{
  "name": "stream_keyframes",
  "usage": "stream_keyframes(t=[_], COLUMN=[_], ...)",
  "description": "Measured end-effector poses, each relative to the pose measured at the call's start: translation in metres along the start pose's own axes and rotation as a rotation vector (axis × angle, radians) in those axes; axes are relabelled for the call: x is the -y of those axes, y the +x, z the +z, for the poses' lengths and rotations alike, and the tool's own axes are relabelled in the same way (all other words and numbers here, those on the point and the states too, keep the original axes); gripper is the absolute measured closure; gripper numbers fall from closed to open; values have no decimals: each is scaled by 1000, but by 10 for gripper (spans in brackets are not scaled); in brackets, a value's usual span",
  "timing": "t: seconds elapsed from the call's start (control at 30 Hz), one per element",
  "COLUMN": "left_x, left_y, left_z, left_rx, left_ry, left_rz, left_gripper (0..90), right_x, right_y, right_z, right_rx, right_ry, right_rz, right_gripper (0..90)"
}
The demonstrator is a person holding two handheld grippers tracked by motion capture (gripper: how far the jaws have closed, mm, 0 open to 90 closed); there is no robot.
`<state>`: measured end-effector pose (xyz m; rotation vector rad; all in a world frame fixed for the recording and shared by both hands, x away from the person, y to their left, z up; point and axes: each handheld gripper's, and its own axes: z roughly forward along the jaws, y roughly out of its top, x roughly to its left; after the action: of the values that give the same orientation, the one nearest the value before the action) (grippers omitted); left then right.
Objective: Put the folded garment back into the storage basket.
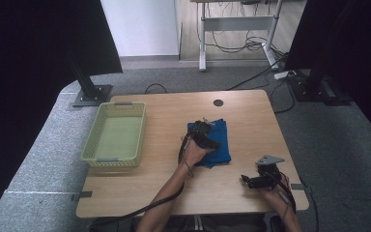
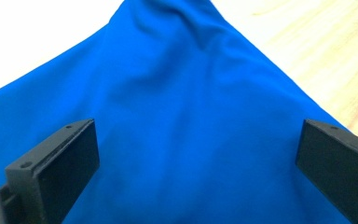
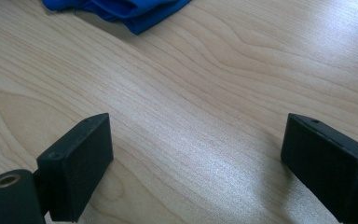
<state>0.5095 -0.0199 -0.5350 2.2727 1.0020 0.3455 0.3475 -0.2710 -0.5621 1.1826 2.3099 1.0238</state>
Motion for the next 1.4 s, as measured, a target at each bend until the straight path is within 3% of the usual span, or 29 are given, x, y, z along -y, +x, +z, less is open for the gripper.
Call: stream_keyframes(t=[0.13,0.27,0.33,0.43,0.53,0.6,0.97,1.13,1.4], left_x=[-1,1,1,2,4,4,2,-1,3], left_y=[-1,-2,-2,0,3,5,7,8,14], left_z=[12,13,10,3,-2,-3,-6,-21,-39], left_rx=[-11,-14,-14,9,52,71,88,89,88], left_ry=[36,13,12,0,-12,-11,-14,-25,-48], left_rz=[20,18,15,38,54,49,73,107,115], left_gripper=[0,1,47,226,588,680,718,766,775], right_x=[0,0,0,0,0,0,0,0,0], right_y=[0,0,0,0,0,0,0,0,0], right_z=[0,0,0,0,0,0,0,0,0], right_rx=[0,0,0,0,0,0,-1,0,-1], right_ry=[1,0,0,0,0,0,1,0,0], right_rz=[0,-1,-1,-1,-1,-1,0,-2,-4], right_gripper=[87,87,87,87,87,87,87,87,87])
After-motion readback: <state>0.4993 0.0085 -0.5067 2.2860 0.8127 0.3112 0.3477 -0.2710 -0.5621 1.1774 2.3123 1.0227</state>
